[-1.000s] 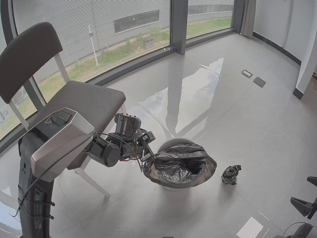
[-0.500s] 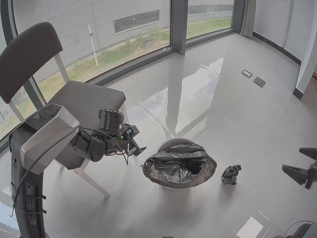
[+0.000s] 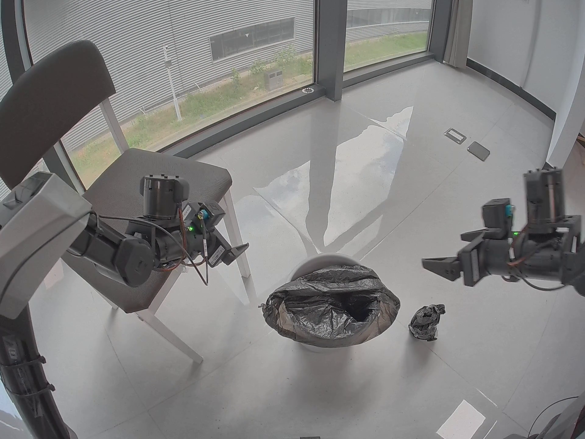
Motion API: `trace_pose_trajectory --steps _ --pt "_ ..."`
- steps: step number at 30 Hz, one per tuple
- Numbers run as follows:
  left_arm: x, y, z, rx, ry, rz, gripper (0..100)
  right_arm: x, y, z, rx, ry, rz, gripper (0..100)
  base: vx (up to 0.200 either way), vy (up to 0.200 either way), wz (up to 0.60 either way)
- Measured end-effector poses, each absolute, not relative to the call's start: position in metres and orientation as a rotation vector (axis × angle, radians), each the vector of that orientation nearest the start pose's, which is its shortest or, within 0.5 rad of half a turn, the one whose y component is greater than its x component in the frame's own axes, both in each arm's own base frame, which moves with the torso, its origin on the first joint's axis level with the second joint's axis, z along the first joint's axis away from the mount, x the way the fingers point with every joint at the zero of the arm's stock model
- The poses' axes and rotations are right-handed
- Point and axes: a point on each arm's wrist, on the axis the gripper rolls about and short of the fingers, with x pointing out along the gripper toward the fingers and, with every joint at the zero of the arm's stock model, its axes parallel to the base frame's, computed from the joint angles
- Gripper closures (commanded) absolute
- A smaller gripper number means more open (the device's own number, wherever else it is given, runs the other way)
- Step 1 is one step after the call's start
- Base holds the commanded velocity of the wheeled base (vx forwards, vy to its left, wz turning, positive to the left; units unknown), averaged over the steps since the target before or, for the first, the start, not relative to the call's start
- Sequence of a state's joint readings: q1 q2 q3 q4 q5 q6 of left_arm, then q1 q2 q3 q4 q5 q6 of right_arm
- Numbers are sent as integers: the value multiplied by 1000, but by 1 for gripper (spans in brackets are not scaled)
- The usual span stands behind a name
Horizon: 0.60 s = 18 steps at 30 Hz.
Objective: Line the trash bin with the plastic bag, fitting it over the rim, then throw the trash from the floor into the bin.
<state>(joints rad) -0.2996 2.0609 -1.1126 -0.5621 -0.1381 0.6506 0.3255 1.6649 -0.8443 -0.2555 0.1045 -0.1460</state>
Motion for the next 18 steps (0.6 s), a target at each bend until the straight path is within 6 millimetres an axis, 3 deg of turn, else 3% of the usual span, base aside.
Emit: trace_pose_trajectory --steps 7,10,18 --pt "363 -114 156 631 173 -516 0 354 124 132 -372 548 546 0 0 0 0" --pt "354 -111 171 608 141 -499 0 392 138 106 -461 539 591 0 0 0 0" --pt "337 -109 195 572 82 -477 0 440 156 48 -554 551 675 0 0 0 0"
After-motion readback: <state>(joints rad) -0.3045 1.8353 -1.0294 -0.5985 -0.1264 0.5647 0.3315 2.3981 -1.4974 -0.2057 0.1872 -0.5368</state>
